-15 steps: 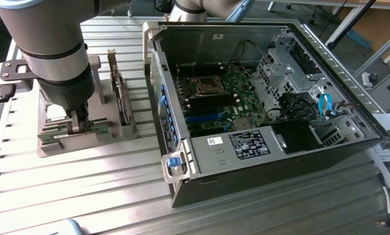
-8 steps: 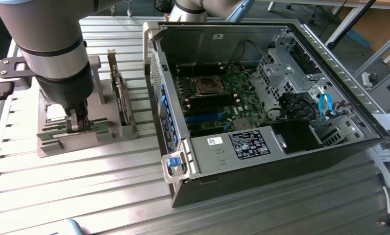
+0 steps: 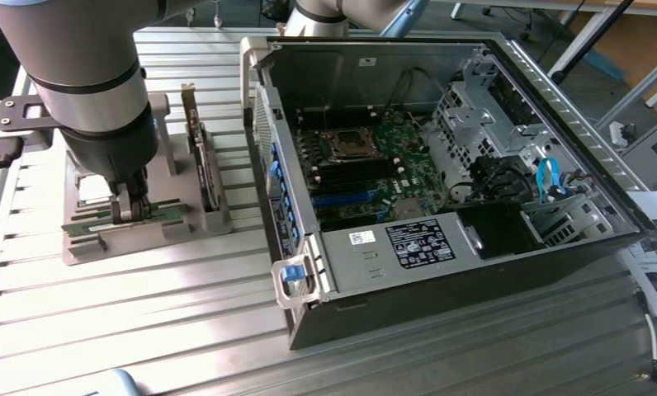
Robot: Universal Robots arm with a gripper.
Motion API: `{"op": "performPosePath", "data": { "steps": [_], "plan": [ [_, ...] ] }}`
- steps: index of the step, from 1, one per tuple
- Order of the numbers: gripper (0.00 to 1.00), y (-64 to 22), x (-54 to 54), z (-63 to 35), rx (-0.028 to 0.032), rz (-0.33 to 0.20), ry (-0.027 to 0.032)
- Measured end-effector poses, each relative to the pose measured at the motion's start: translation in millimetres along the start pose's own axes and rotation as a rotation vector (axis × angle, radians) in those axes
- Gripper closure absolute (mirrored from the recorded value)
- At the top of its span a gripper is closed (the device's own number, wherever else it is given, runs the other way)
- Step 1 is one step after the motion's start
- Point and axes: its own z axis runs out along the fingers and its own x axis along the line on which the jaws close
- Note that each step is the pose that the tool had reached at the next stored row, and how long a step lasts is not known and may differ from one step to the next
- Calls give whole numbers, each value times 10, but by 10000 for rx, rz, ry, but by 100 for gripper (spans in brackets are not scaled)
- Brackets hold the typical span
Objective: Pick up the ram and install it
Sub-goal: 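Pick up the ram and move it above insertion slot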
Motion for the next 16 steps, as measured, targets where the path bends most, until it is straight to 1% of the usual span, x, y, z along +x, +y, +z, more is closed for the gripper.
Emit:
{"op": "performPosePath", "data": {
  "steps": [16],
  "plan": [
    [88,1,0,-52,-1,0,1]
  ]
}}
